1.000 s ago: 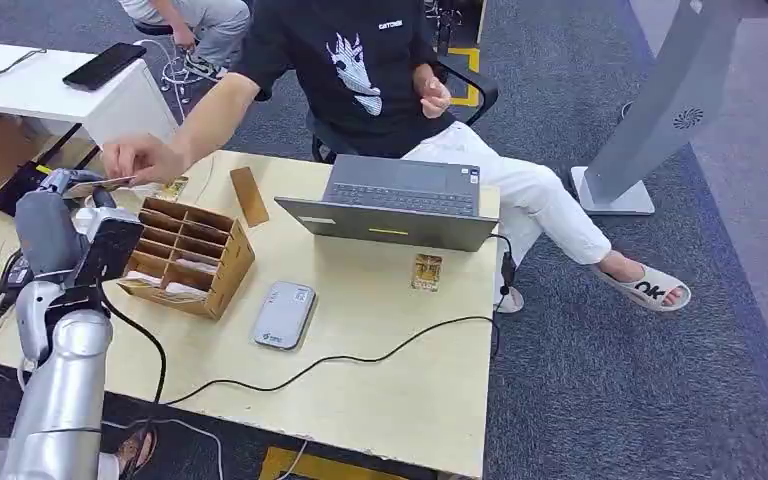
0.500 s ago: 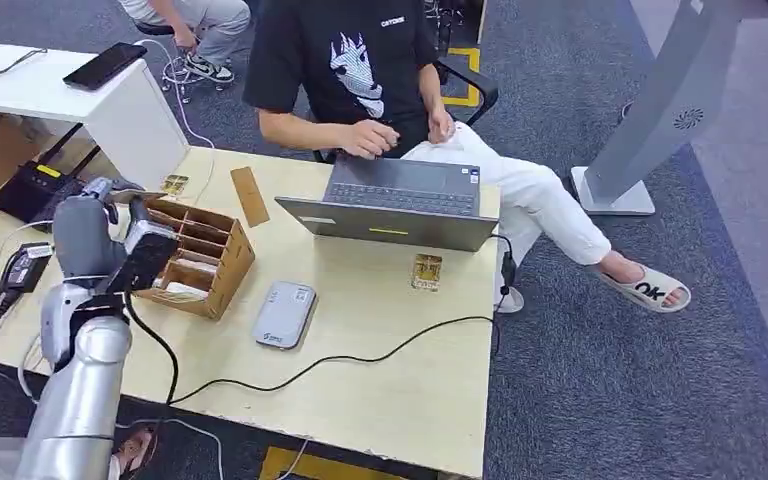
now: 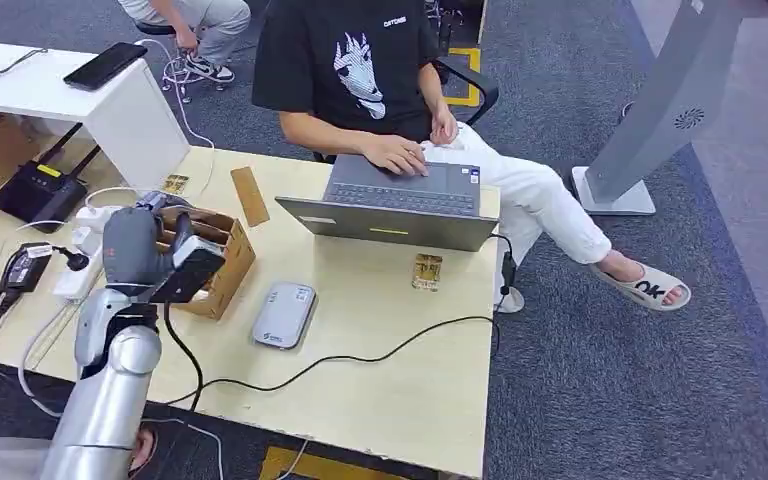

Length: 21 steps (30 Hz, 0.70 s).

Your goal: Pass the card to the sensor for recognition and then transmit it.

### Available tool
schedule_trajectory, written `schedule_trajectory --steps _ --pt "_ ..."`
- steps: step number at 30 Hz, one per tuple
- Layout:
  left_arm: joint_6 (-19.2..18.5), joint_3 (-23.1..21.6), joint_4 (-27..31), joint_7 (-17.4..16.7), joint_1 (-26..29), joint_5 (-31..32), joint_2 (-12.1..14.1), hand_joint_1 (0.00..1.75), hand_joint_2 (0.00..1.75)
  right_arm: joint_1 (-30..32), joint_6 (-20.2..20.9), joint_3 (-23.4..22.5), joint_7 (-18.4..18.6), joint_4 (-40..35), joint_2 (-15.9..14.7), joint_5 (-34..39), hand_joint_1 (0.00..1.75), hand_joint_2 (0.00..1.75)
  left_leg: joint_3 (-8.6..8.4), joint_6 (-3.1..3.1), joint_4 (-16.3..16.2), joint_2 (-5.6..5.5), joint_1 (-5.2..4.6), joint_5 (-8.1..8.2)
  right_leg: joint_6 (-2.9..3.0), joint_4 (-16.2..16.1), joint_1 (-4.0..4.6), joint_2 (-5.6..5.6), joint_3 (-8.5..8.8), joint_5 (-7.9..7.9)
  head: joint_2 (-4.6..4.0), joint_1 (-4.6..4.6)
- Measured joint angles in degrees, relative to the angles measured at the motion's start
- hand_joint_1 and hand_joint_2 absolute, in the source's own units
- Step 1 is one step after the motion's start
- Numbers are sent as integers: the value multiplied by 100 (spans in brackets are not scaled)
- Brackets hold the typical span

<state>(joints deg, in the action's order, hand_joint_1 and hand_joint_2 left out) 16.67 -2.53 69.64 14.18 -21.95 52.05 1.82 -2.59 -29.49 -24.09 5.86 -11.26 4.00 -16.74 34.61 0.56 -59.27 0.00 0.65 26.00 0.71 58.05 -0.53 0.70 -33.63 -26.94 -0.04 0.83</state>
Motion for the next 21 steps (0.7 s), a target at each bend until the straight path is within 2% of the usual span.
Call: schedule_trajectory --steps 8,13,21 --pt "-74 -727 -431 -345 149 695 -103 175 175 2 0 -15 39 0 2 -66 0 175 3 -4 0 1 -2 3 -1 -3 -2 2 -1 0 0 -2" --pt "-32 -939 -909 -494 212 988 -103 175 175 1 9 -46 33 0 2 -138 0 175 2 -6 0 1 0 4 0 -2 -1 2 -3 0 0 0" --pt "5 -1083 -1390 -537 272 1055 -109 175 175 3 30 -92 33 0 2 -205 0 175 4 -6 1 1 -1 4 -1 -2 -1 2 -3 -2 0 -2"
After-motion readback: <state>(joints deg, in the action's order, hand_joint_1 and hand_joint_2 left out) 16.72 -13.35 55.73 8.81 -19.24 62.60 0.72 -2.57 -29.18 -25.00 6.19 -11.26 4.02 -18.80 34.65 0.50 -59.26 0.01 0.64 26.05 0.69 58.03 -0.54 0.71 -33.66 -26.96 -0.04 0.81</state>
